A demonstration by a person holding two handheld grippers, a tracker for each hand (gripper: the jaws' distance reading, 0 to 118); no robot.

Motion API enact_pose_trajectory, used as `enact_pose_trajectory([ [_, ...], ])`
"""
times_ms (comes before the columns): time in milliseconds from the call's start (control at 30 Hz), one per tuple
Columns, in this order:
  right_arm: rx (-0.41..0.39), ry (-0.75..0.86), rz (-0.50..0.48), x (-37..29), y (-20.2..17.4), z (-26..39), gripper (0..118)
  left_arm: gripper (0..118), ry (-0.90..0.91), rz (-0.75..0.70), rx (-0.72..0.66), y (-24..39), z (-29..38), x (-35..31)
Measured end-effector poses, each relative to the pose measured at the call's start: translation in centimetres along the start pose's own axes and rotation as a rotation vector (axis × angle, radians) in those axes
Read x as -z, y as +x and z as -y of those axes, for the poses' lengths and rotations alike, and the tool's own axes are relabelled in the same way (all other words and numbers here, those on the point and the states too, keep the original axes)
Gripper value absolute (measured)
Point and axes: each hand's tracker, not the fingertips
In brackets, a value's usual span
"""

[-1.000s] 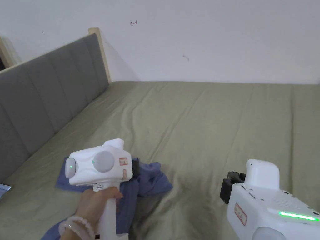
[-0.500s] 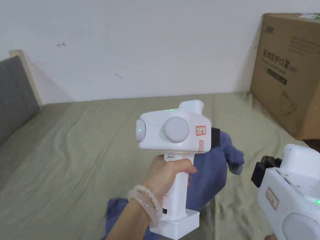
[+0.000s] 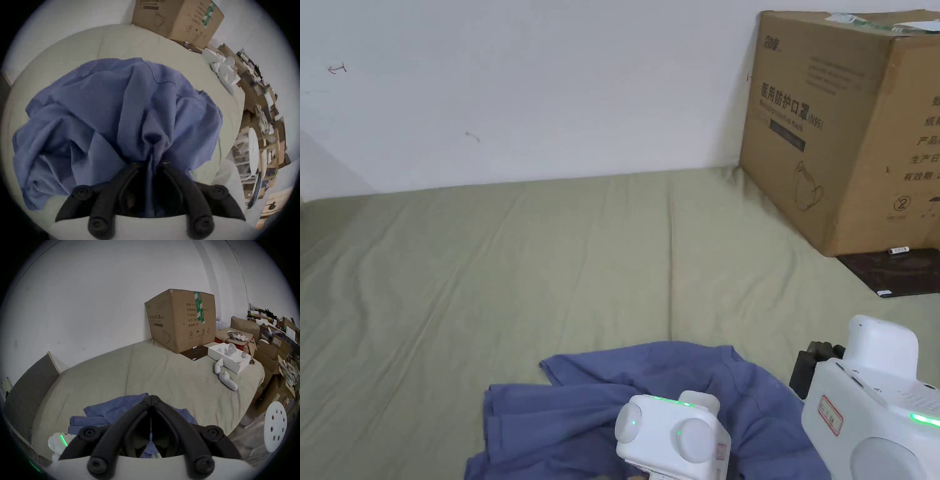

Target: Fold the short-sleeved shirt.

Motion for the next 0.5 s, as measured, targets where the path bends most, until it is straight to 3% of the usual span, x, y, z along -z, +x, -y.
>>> enact_pose_trajectory([
  [100, -0.009, -0.02, -0.015, 0.4, -0.9, 0.3, 0, 63, -0.045, 0.041, -0.001, -0.3, -1.6, -1.9],
  [133, -0.014, -0.027, -0.023, 0.5, -1.3, 0.3, 0, 89, -0.051, 0.033, 0.001, -0.3, -1.6, -2.6],
  [167, -0.021, -0.03, -0.031, 0.5, -1.7, 0.4, 0, 107, -0.01, 0.023, 0.017, -0.5, -1.9, -3.7],
  [200, -0.03, -0.031, -0.039, 0.5, -2.1, 0.4, 0, 113, 0.038, 0.03, 0.034, -1.0, -2.1, -4.9],
  [300, -0.062, -0.039, -0.057, 0.8, -3.3, 0.6, 0, 110, 0.094, 0.013, -0.003, -3.5, -2.7, -8.7],
  [333, -0.067, -0.043, -0.065, 0.9, -3.7, 0.6, 0, 104, 0.131, 0.011, -0.028, -4.8, -2.6, -10.0],
  [367, -0.07, -0.047, -0.077, 1.0, -4.1, 0.8, 0, 87, 0.164, -0.006, -0.048, -6.4, -2.3, -11.3],
  [433, -0.077, -0.056, -0.095, 1.2, -4.9, 1.0, 0, 12, 0.193, -0.087, -0.089, -9.2, -1.4, -12.9],
  [467, -0.084, -0.061, -0.104, 1.4, -5.4, 1.2, 0, 0, 0.177, -0.151, -0.122, -10.7, -0.6, -12.9],
  [500, -0.093, -0.07, -0.11, 1.6, -5.7, 1.5, 0, 0, 0.171, -0.202, -0.138, -12.2, 0.4, -13.1],
])
